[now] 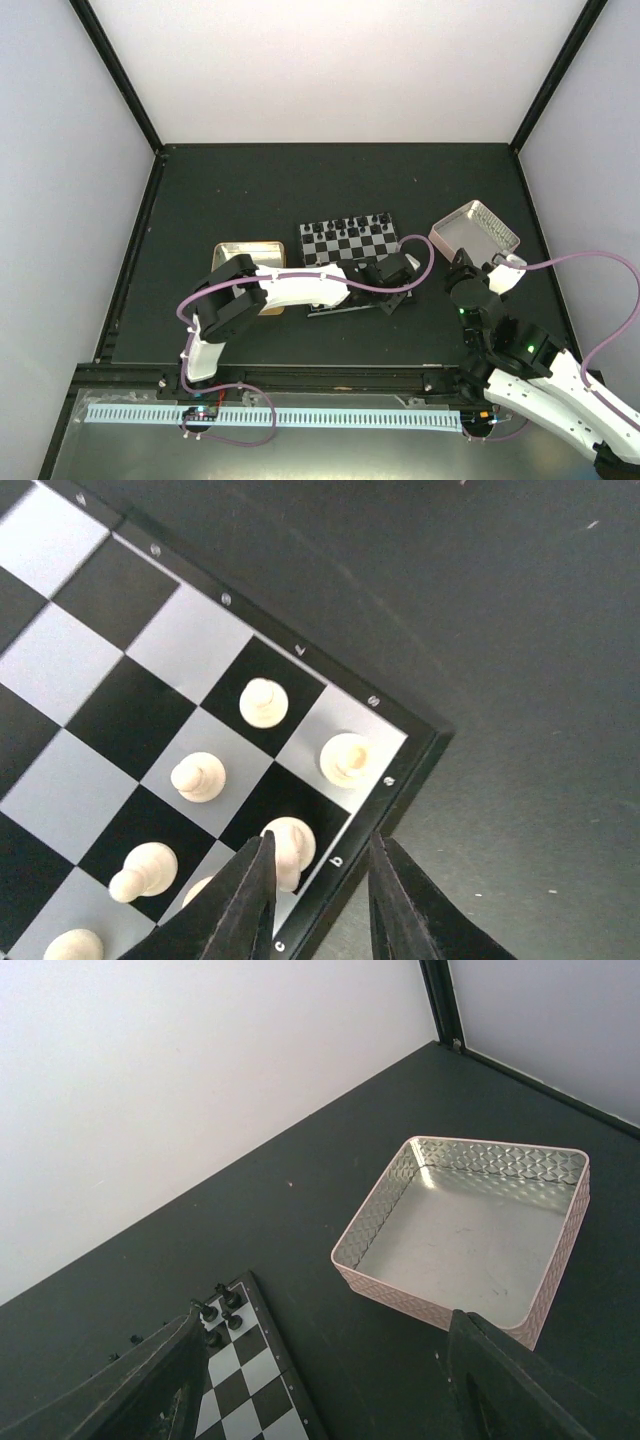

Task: Set up the chess pieces on the board
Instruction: Place the chess piece on the chessboard, then pick up the chess piece from the chessboard.

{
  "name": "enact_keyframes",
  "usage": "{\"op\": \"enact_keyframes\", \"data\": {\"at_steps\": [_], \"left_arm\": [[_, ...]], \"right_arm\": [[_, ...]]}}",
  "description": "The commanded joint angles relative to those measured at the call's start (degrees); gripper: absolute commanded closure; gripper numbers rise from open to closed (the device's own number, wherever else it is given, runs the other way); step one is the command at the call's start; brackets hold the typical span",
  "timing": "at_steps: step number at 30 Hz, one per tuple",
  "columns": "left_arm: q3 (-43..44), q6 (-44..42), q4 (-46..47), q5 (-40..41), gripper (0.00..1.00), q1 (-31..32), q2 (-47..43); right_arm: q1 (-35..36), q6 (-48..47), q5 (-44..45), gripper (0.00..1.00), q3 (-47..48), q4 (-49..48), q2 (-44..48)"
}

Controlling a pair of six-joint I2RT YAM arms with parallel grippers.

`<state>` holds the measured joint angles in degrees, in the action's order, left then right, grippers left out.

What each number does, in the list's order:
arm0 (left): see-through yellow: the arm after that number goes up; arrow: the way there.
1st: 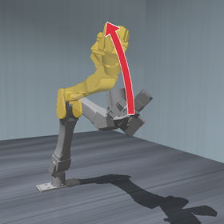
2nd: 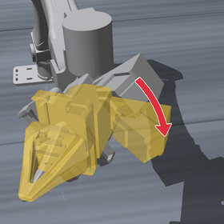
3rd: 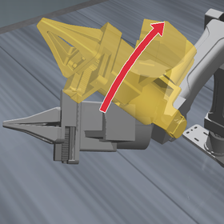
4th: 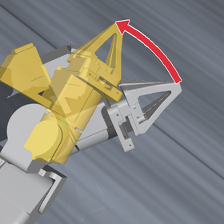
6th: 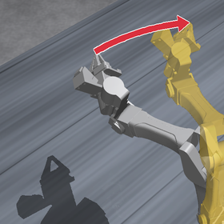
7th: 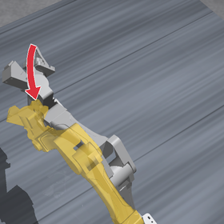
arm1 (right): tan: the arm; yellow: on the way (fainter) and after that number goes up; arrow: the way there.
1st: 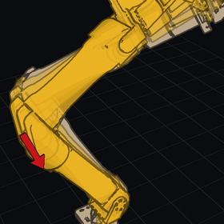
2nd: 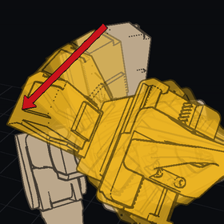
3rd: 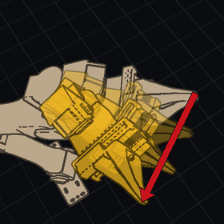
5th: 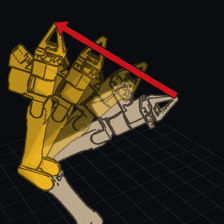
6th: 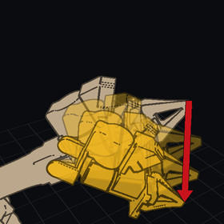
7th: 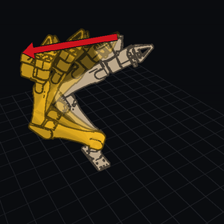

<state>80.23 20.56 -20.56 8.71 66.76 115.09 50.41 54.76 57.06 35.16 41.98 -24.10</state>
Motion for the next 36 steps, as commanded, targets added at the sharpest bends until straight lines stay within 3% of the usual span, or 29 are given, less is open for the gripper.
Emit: {"op": "enact_keyframes", "data": {"at_steps": [1, 9, 16, 19, 27, 36], "left_arm": [[0.99, 0.54, 0.58, -1.24, 0.72, -0.32, -5.18], [-2.97, 3.49, 0.97, -1.05, 0.68, -2.55, -11.9], [-12.58, 7.38, 1.11, 1.1, 0.52, -8.69, -21.8], [-16.2, 7.75, -0.5, 1.23, 0.5, -12.23, -24.15], [-20.72, 8.4, -2.87, -0.11, 0.49, -19.87, -22.8], [-20.41, 10.03, -2.5, -2.77, 0.59, -23.73, -17.19]], "right_arm": [[-0.15, 1.11, 2.46, 0.33, -0.18, -0.85, 0.87], [-0.14, 0.41, 0.84, 0.33, -0.09, -1.37, 0.55], [-0.14, -5.12, -5.23, 0.33, -0.33, -7.61, -3.26], [-0.19, -6.31, -8.04, 0.33, 0.22, -9.68, -7.25], [-0.14, -7.15, -15.41, 0.33, 1.24, -15.38, -17.23], [-0.14, -6.84, -19.43, 0.34, 3.24, -16.64, -24.75]]}}
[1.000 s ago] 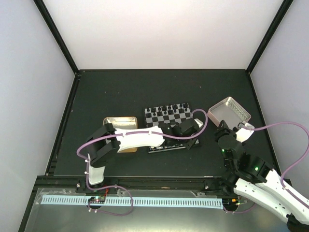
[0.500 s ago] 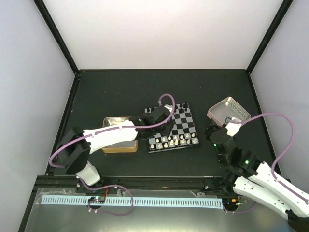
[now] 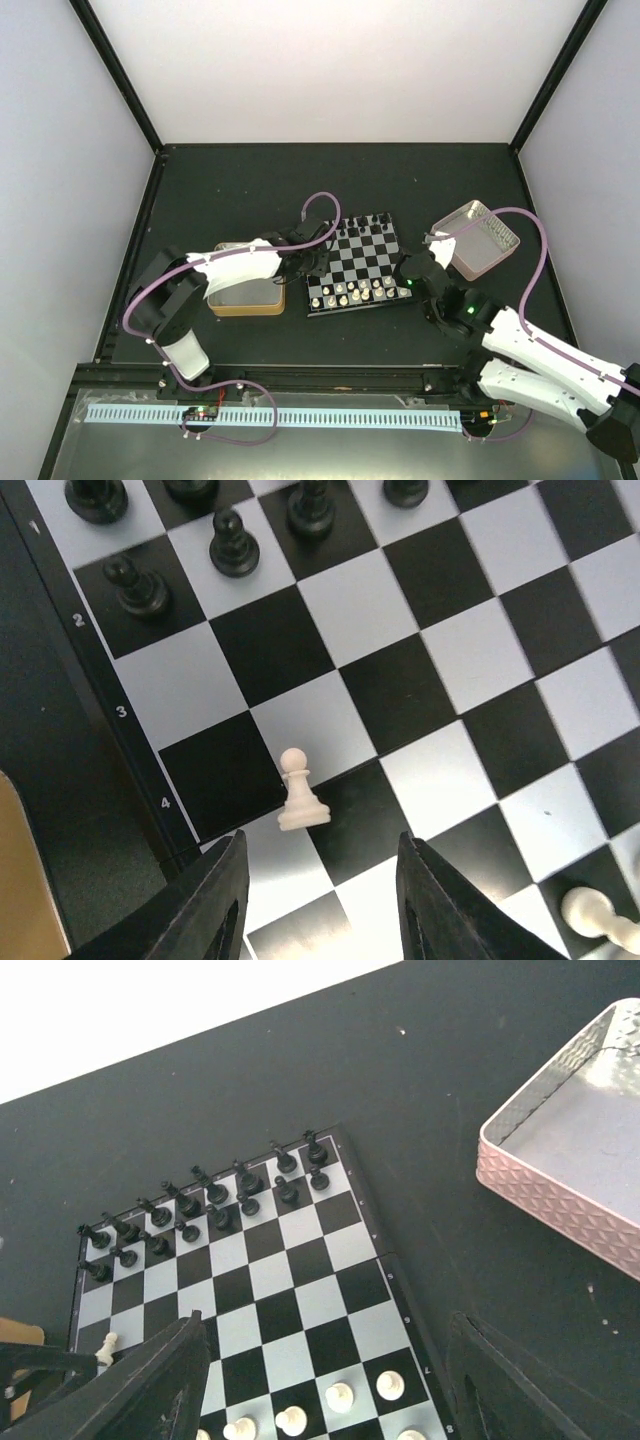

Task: Set up the chess pieces on the board
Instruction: Pick up the chess piece from the chessboard.

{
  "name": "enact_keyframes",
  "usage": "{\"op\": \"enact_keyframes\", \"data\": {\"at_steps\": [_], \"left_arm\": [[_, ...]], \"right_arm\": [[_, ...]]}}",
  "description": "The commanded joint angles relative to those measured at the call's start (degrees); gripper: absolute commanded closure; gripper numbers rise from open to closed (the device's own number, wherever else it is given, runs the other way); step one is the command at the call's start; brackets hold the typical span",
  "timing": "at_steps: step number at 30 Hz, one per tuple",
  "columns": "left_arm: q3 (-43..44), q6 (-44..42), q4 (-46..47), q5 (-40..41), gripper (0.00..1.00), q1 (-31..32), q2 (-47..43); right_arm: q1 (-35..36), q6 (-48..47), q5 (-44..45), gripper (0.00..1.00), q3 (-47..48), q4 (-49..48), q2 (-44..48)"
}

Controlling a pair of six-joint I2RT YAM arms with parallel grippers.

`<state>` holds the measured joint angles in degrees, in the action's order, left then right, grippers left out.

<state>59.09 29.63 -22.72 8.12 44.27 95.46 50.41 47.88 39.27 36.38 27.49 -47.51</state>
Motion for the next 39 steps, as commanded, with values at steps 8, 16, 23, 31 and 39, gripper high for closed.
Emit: {"op": "enact_keyframes", "data": {"at_steps": [8, 16, 23, 31, 39], "left_arm": [[1.69, 0.08, 0.22, -3.33, 0.64, -1.72, 4.92], [3.62, -0.35, -0.24, -2.36, 0.65, -1.81, 7.41], [4.26, -0.49, -0.58, -2.0, 0.73, -1.81, 8.73], [3.74, -0.37, -0.99, -1.95, 0.85, -1.9, 7.77], [-0.6, -4.75, 3.29, -7.75, 0.88, -1.89, -1.34]], "right_arm": [[-0.14, -0.08, -1.74, 0.35, 2.12, -2.61, -1.89], [-0.17, -0.24, -1.58, 0.35, 2.47, -2.31, -1.42], [-0.14, -0.24, -1.51, 0.36, 2.55, -1.96, -0.86], [-0.18, -0.61, -2.85, 0.36, 3.12, -1.92, -0.09], [-3.91, -5.68, -21.49, 0.35, 2.5, -8.74, -1.79]]}}
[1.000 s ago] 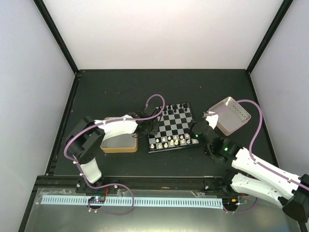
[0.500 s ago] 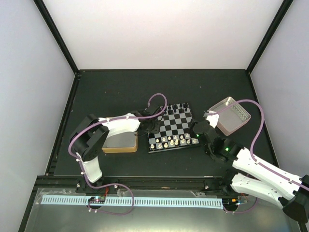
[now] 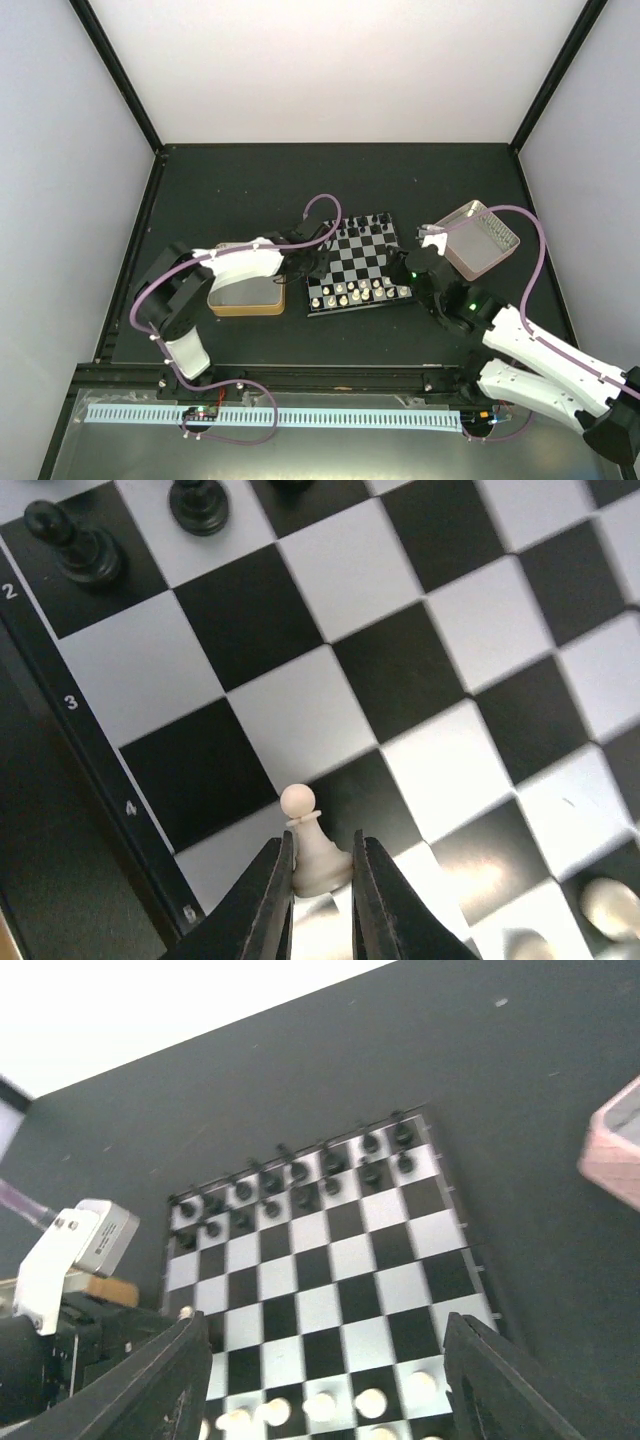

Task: Set up the chess pieces on the board
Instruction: Pick up the chess piece from the chessboard, then place the chess piece on the chessboard.

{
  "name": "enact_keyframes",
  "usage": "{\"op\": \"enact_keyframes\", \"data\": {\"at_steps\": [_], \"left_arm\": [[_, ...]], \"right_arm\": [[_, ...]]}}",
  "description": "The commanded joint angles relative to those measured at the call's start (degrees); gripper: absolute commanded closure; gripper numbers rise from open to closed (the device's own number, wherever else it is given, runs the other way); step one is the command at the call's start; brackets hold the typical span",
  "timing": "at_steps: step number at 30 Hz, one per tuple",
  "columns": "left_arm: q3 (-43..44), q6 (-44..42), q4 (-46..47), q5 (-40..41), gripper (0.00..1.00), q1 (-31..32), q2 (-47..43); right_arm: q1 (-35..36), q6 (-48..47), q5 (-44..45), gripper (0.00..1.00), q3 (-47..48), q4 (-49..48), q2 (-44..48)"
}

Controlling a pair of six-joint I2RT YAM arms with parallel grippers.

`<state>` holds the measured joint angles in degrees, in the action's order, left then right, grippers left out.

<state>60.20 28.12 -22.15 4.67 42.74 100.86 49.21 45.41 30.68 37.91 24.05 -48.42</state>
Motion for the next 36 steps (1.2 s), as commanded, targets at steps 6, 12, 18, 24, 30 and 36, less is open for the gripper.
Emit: {"op": "enact_keyframes", "data": {"at_steps": [6, 12, 18, 24, 30, 36], "left_arm": [[-6.21, -5.97, 7.76, -20.03, 0.88, -0.28, -17.27], [-12.36, -6.75, 18.49, -35.83, 0.88, -0.29, -28.02], [-16.18, -6.52, 27.02, -44.48, 0.88, -0.28, -34.75], [-18.32, -6.11, 31.93, -49.85, 0.89, -0.29, -37.44], [-19.19, -5.83, 33.46, -49.4, 0.89, -0.29, -39.06], [-19.26, -5.38, 34.32, -48.57, 0.89, -0.27, -39.16]], "right_arm": [[-7.85, -4.09, -34.97, 0.32, 1.53, -11.1, -5.15], [-11.19, 0.67, -45.26, 0.29, 1.66, -16.27, -4.06], [-11.9, 2.64, -53.83, 0.32, 4.04, -18.37, -4.16], [-11.87, 2.84, -62.72, 0.42, 5.77, -21.18, -5.33], [-11.94, 1.95, -67.23, 0.48, 5.81, -20.97, -5.55], [-11.89, 1.97, -70.09, 0.61, 4.91, -21.53, -5.44]]}}
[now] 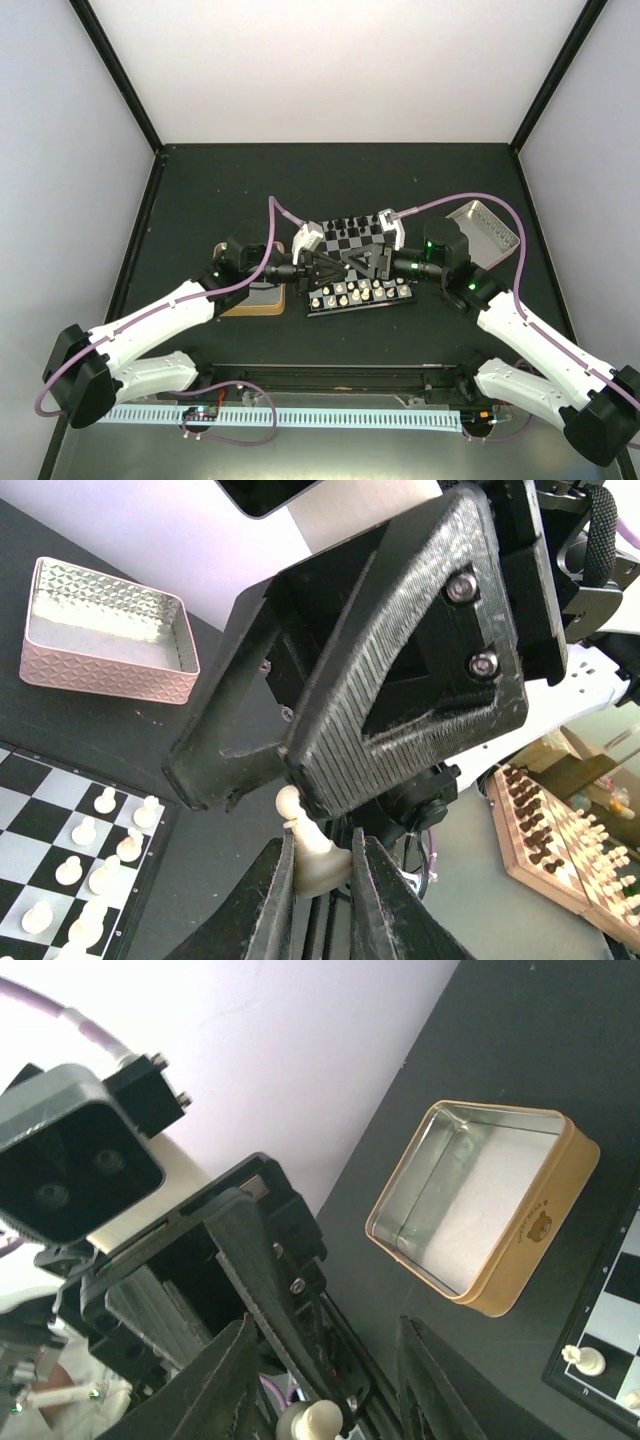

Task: Set up the chess pieces on the board
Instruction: Place the chess piece on the chessboard.

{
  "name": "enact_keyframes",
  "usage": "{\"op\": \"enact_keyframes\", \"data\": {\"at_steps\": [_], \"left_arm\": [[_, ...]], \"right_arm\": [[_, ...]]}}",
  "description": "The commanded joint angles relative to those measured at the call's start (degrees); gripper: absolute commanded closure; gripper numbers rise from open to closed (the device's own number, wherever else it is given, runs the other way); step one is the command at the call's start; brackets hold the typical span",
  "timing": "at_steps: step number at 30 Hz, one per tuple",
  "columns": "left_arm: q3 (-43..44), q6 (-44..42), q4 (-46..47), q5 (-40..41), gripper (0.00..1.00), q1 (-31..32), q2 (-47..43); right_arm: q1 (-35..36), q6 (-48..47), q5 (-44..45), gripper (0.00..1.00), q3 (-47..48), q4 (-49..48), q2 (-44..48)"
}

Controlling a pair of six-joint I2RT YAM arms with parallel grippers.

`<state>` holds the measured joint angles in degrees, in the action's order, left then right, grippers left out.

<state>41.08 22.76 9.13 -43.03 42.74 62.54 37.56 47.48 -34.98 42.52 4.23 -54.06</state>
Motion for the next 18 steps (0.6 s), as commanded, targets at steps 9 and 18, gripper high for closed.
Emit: {"op": "enact_keyframes", "data": {"at_steps": [9, 18], "left_arm": [[-0.31, 0.25, 3.0, 1.68, 0.89, -0.29, -1.11], [-0.47, 0.92, 3.59, 3.88, 0.89, -0.38, -1.42]], "right_arm": [[-0.27, 0.53, -7.63, 0.8, -0.98, -3.37, 0.36], [-0.22, 0.74, -9.12, 0.91, -1.03, -4.07, -0.45]]}}
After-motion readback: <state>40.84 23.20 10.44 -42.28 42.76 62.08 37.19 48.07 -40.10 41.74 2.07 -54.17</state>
